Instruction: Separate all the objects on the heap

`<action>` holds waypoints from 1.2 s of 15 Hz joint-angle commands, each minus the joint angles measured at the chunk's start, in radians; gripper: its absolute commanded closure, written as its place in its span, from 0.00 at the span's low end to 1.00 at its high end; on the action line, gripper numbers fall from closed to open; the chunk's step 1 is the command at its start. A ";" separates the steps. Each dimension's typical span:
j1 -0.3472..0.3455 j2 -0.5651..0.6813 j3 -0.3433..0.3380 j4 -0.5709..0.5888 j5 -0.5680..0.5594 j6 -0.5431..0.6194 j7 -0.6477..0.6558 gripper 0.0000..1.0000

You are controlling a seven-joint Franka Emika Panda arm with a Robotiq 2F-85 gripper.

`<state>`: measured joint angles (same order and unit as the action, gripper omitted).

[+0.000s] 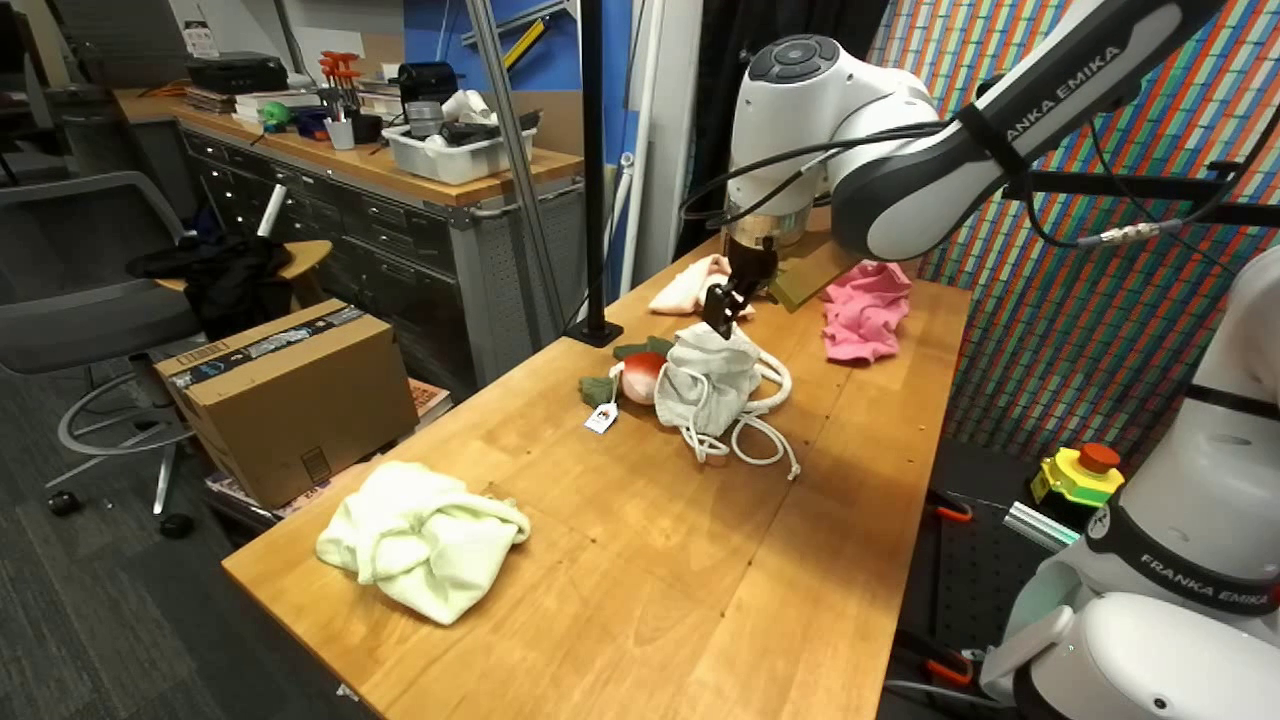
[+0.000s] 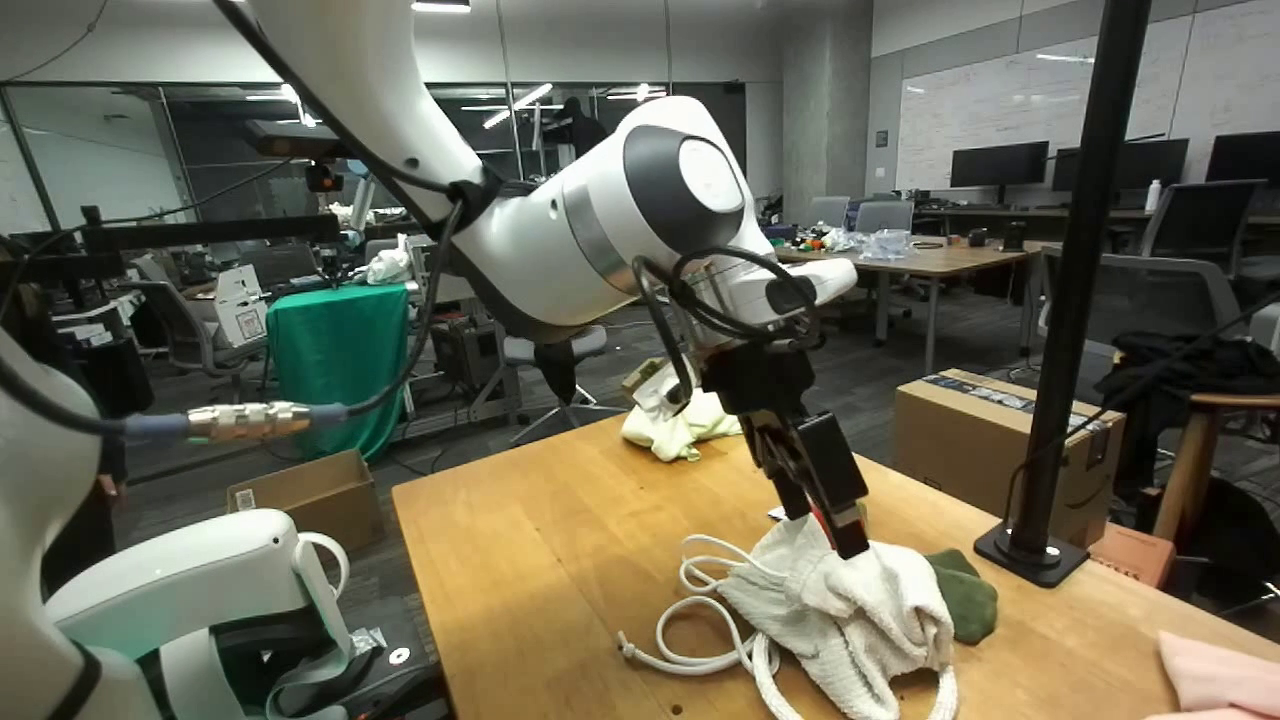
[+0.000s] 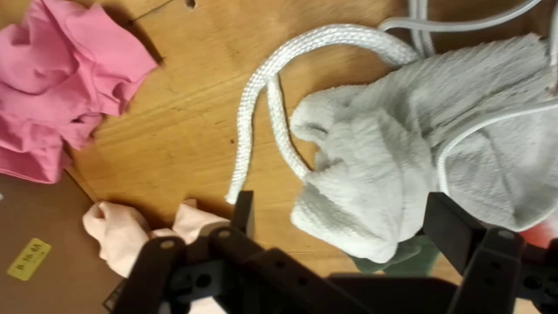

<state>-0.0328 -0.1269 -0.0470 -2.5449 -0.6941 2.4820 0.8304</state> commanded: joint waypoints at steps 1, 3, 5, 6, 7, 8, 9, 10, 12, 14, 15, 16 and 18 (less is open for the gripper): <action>0.036 0.019 -0.008 0.002 0.157 0.057 -0.250 0.00; 0.030 0.056 0.011 0.018 0.263 0.060 -0.403 0.00; 0.026 0.097 0.013 0.040 0.358 0.036 -0.550 0.00; 0.019 0.118 0.015 0.051 0.375 0.026 -0.587 0.00; 0.014 0.138 0.014 0.063 0.384 0.020 -0.613 0.00; 0.009 0.156 0.011 0.074 0.383 0.018 -0.626 0.00; 0.005 0.174 0.008 0.084 0.379 0.026 -0.628 0.00; 0.002 0.186 0.004 0.092 0.378 0.031 -0.634 0.00; -0.003 0.205 -0.004 0.106 0.370 0.053 -0.625 0.00; -0.007 0.220 -0.014 0.121 0.365 0.080 -0.599 0.00; -0.008 0.225 -0.020 0.126 0.363 0.092 -0.592 0.00; -0.008 0.228 -0.026 0.131 0.358 0.104 -0.582 0.00; -0.007 0.244 -0.038 0.141 0.337 0.123 -0.556 0.00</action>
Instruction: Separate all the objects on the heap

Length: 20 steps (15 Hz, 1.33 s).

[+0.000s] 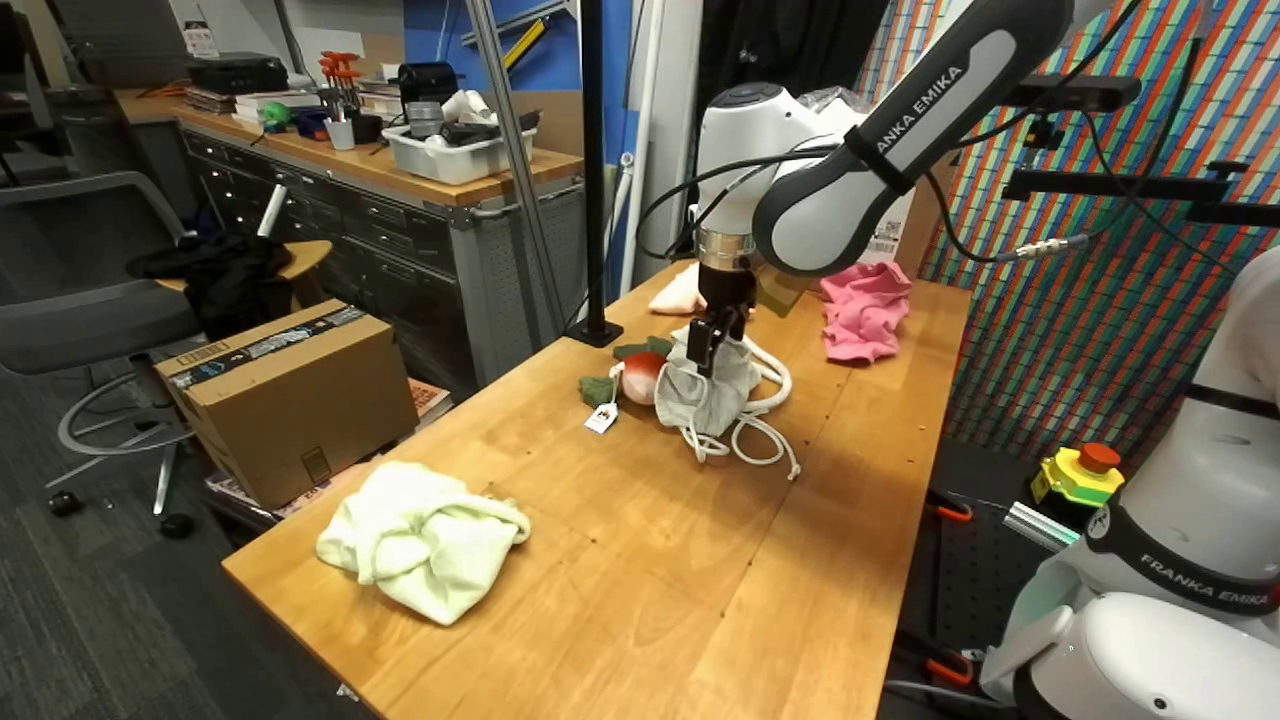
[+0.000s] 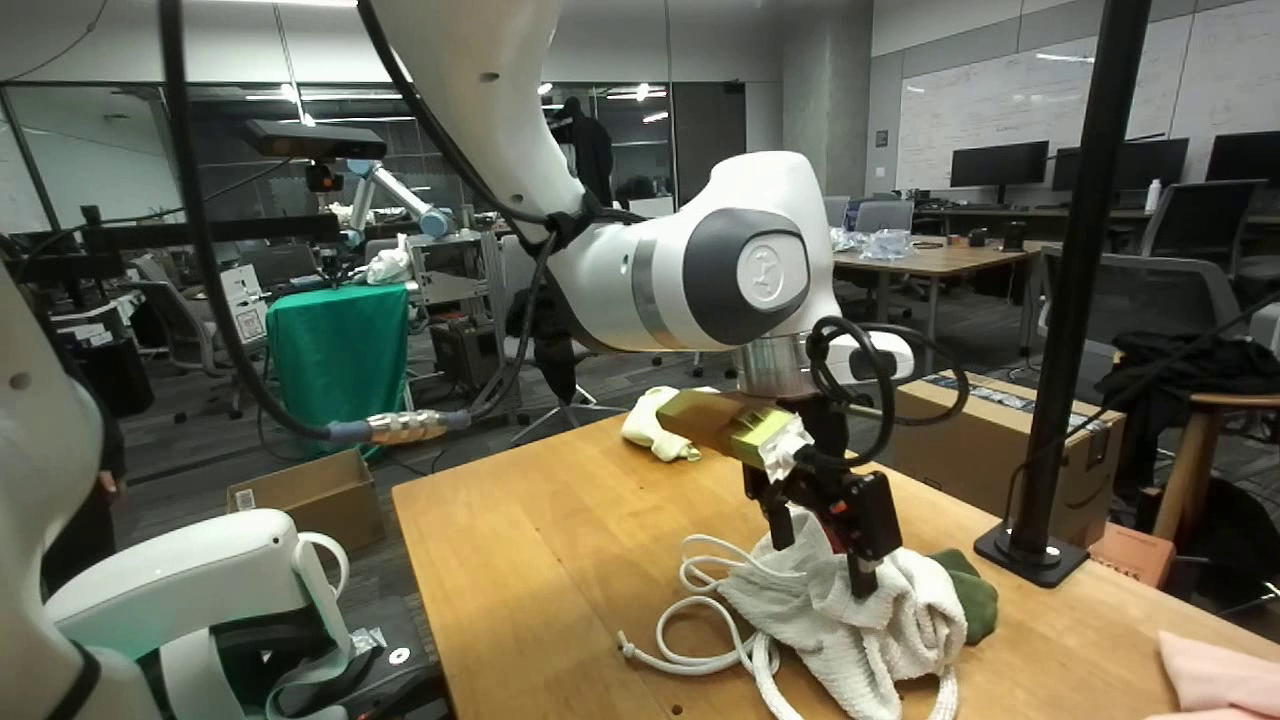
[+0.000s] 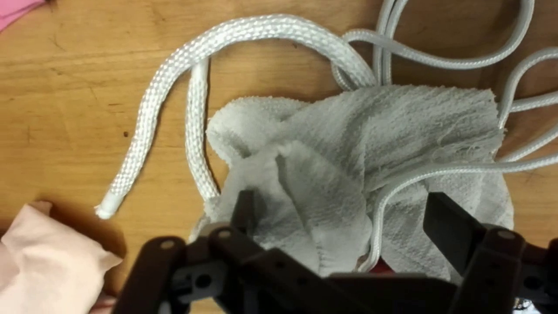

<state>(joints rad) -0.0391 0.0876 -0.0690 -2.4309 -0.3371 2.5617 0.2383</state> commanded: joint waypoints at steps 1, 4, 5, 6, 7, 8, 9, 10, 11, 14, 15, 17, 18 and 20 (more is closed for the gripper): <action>0.001 0.038 -0.021 0.032 -0.026 0.047 0.043 0.00; 0.008 0.063 -0.035 0.048 -0.050 0.044 0.076 0.00; 0.010 0.070 -0.038 0.053 -0.055 0.041 0.083 0.00; 0.012 0.078 -0.042 0.057 -0.064 0.040 0.094 0.00; 0.014 0.084 -0.045 0.062 -0.071 0.035 0.102 0.24; 0.015 0.090 -0.047 0.066 -0.074 0.031 0.106 0.26; 0.016 0.094 -0.048 0.069 -0.071 0.029 0.106 0.34; 0.016 0.096 -0.049 0.071 -0.067 0.028 0.103 0.42; 0.016 0.098 -0.050 0.071 -0.064 0.027 0.101 0.49; 0.015 0.100 -0.051 0.075 -0.050 0.018 0.093 0.73; 0.012 0.096 -0.047 0.074 -0.032 0.015 0.074 0.80; 0.005 0.089 -0.039 0.073 0.009 0.000 0.046 0.95; -0.001 0.081 -0.032 0.070 0.043 -0.007 0.017 0.97; -0.003 0.053 -0.027 0.063 0.088 -0.026 -0.022 0.97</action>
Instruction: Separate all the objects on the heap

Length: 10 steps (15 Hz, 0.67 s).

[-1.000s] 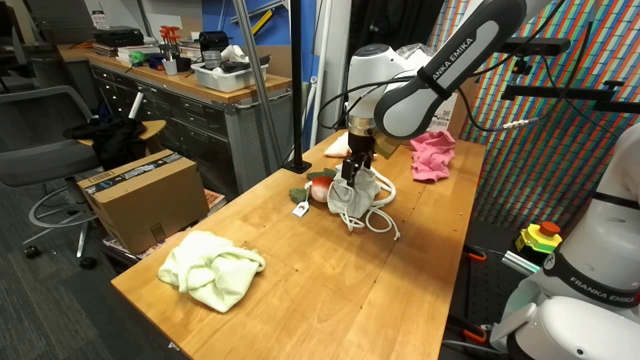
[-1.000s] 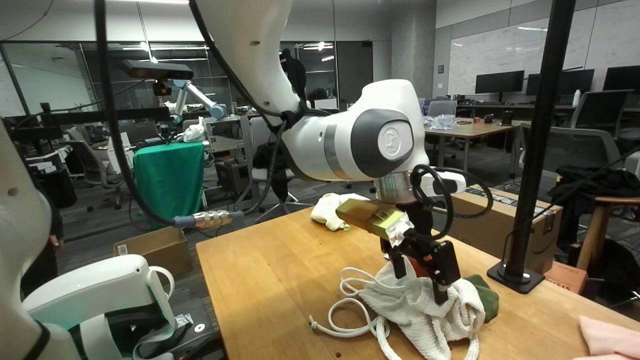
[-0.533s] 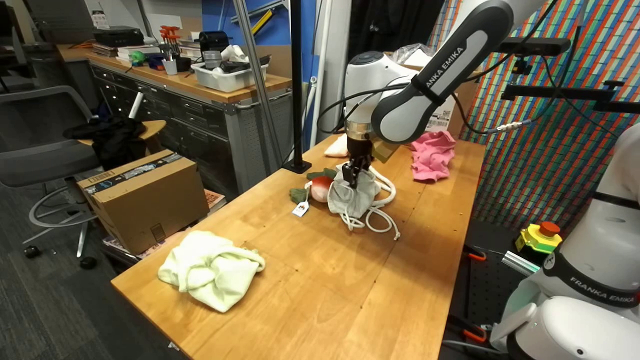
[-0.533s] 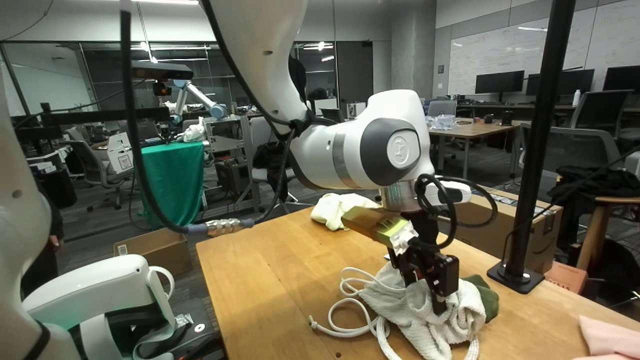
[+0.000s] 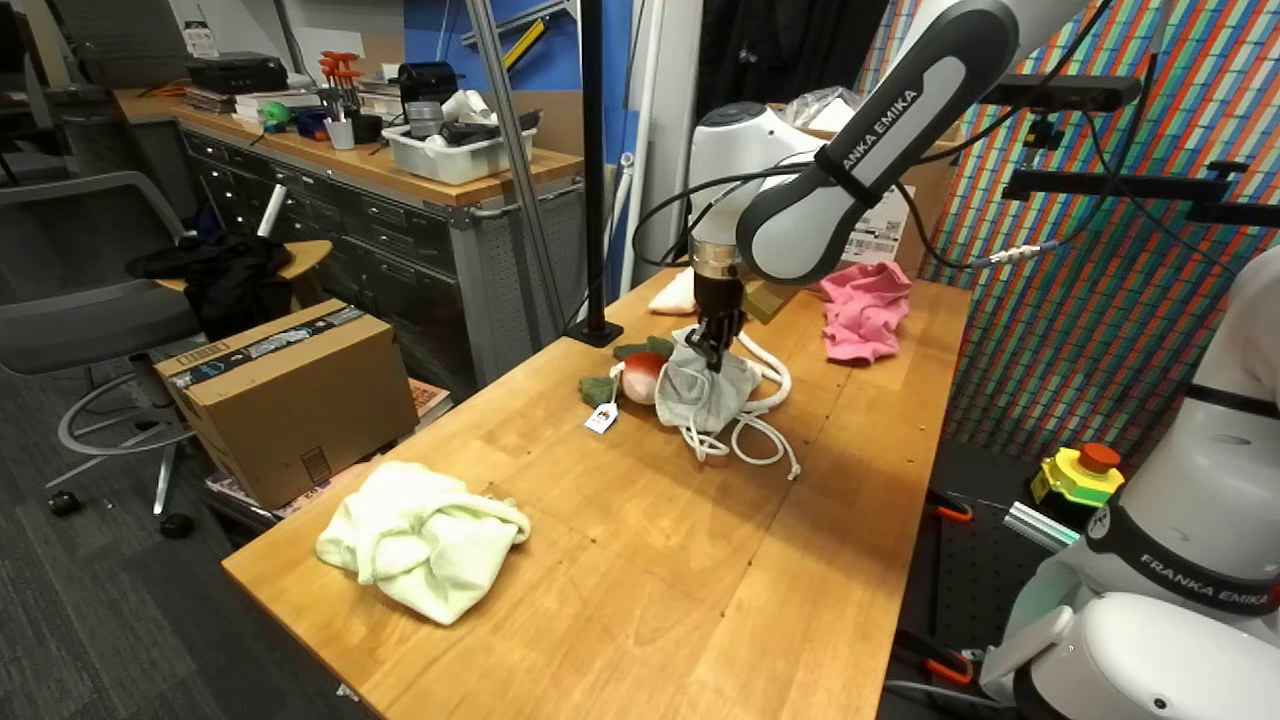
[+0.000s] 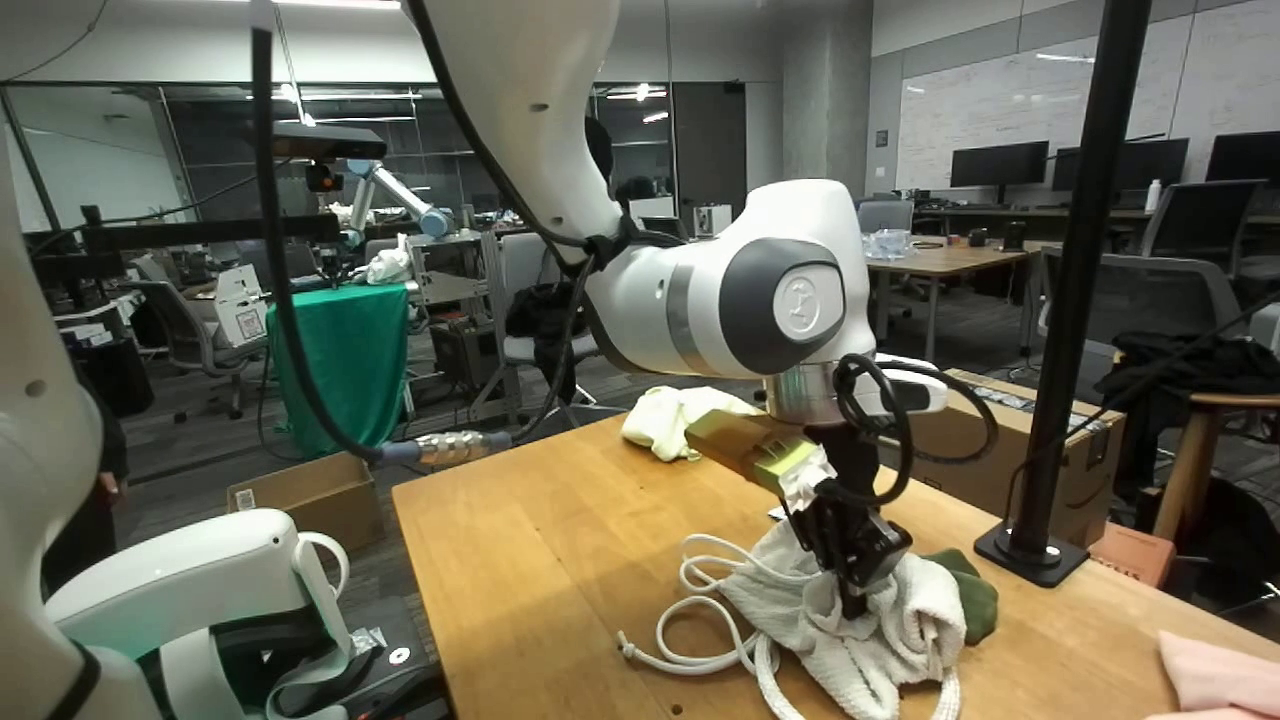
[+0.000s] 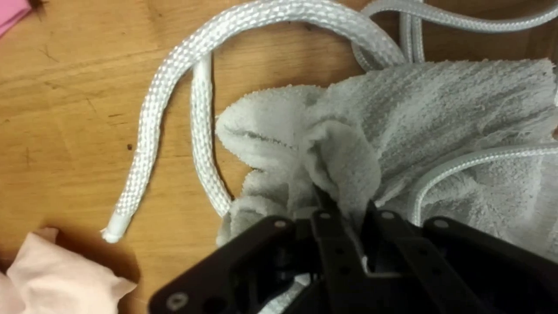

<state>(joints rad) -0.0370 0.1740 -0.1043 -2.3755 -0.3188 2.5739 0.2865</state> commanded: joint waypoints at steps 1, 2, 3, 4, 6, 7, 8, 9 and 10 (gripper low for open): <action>-0.008 -0.056 0.012 0.003 0.096 -0.050 -0.094 0.95; -0.008 -0.082 0.013 -0.004 0.112 -0.058 -0.112 0.95; -0.008 -0.110 0.013 -0.009 0.123 -0.067 -0.123 0.95; -0.005 -0.133 0.010 -0.011 0.118 -0.072 -0.113 0.95; -0.008 -0.195 0.008 -0.019 0.119 -0.071 -0.096 0.95; -0.012 -0.224 0.008 -0.024 0.117 -0.065 -0.090 0.95; -0.015 -0.257 0.010 -0.025 0.123 -0.071 -0.091 0.95; -0.020 -0.286 0.009 -0.035 0.128 -0.053 -0.086 0.95; -0.025 -0.318 0.010 -0.040 0.142 -0.048 -0.085 0.95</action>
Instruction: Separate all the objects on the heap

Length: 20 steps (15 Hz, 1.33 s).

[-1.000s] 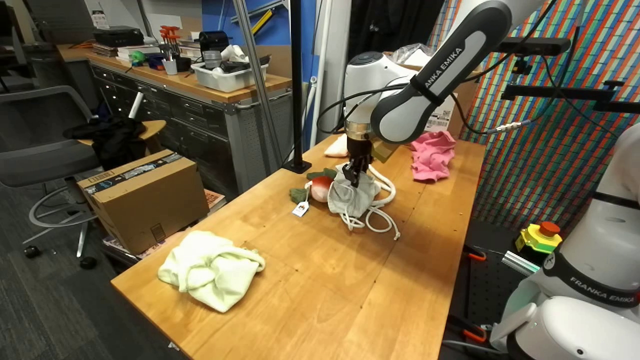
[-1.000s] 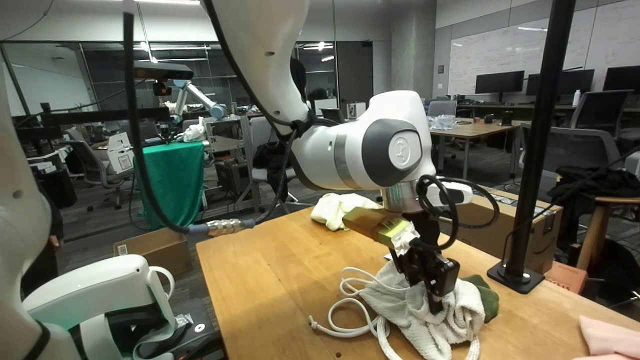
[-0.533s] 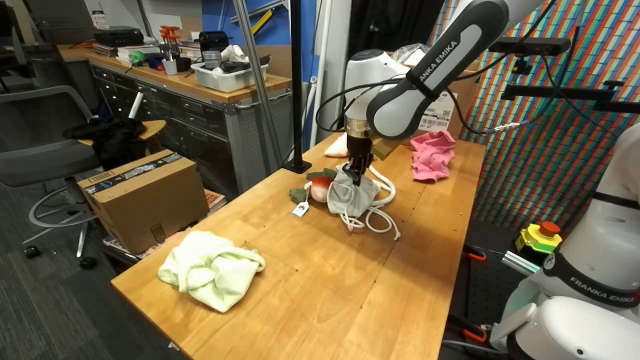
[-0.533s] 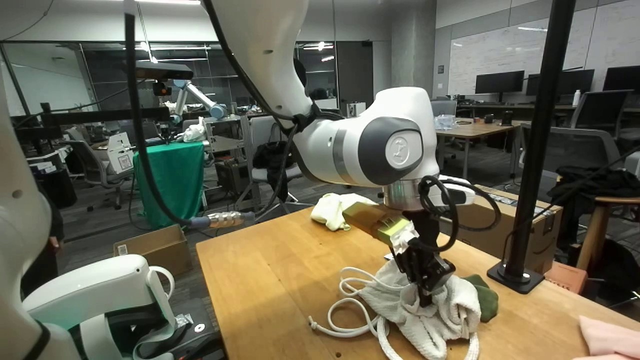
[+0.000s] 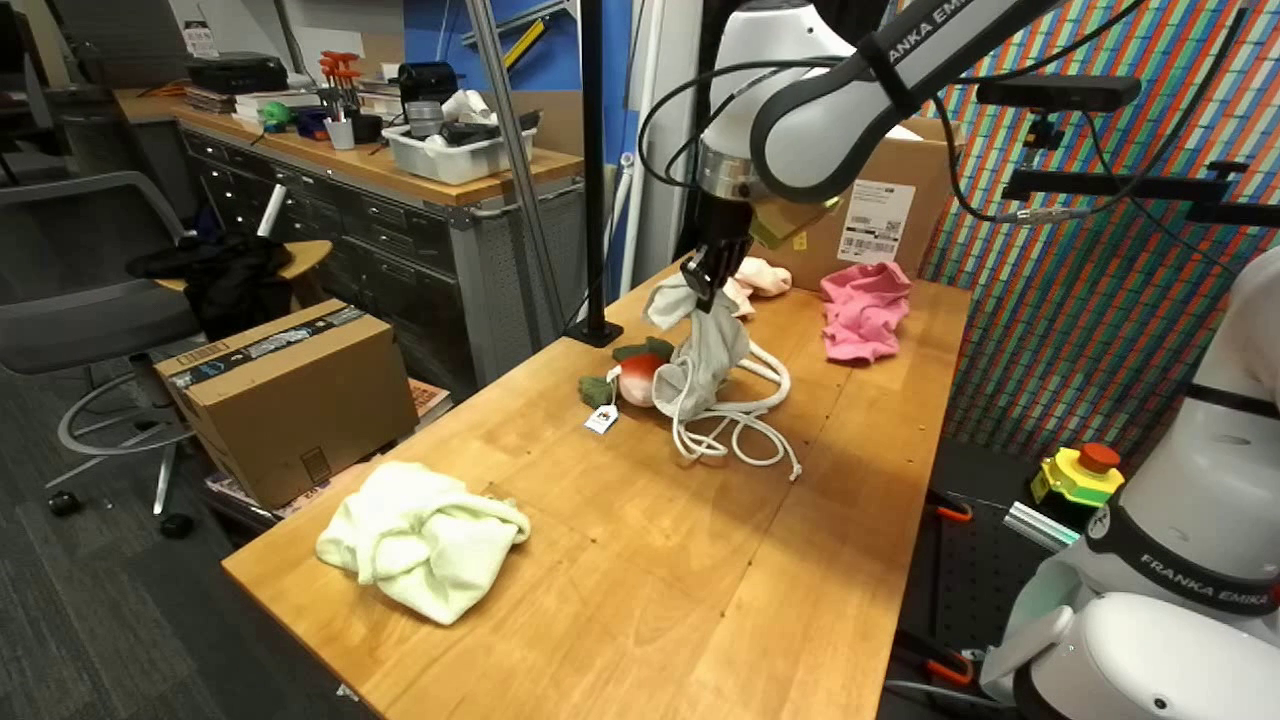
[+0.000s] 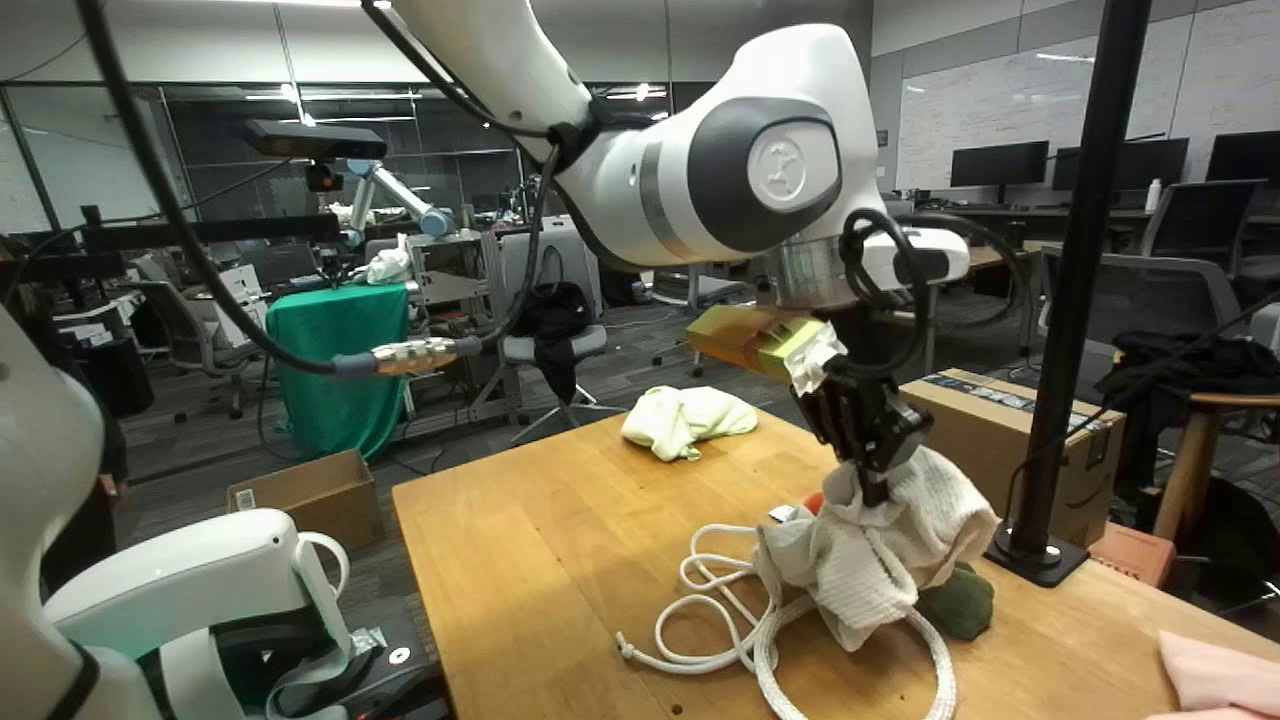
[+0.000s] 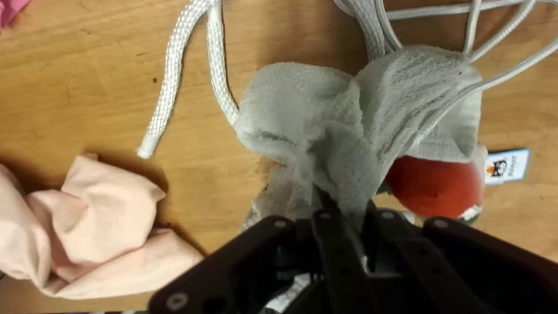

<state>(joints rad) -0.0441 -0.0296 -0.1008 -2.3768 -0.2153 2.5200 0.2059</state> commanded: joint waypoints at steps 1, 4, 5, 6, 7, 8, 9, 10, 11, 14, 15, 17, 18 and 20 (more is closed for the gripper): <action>-0.021 -0.144 0.008 -0.038 0.055 -0.003 -0.008 0.95; -0.028 -0.223 0.007 -0.043 0.126 -0.007 -0.015 0.95; -0.028 -0.247 0.005 -0.044 0.153 -0.011 -0.026 0.95; -0.027 -0.268 0.005 -0.040 0.177 -0.022 -0.027 0.95; -0.026 -0.291 0.004 -0.043 0.201 -0.024 -0.033 0.95; -0.018 -0.313 -0.001 -0.040 0.233 -0.041 -0.054 0.95; -0.015 -0.334 -0.005 -0.038 0.260 -0.061 -0.071 0.95; -0.006 -0.354 -0.012 -0.036 0.298 -0.082 -0.096 0.95; 0.000 -0.370 -0.017 -0.031 0.329 -0.108 -0.118 0.95; 0.021 -0.400 -0.036 -0.012 0.411 -0.218 -0.205 0.95; 0.032 -0.404 -0.044 -0.007 0.438 -0.265 -0.243 0.95; 0.055 -0.398 -0.060 0.005 0.487 -0.375 -0.330 0.95; 0.062 -0.387 -0.059 0.010 0.501 -0.423 -0.359 0.95; 0.074 -0.364 -0.052 0.017 0.516 -0.514 -0.411 0.95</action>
<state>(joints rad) -0.0004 -0.4200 -0.1421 -2.3898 0.2601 2.1175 -0.1178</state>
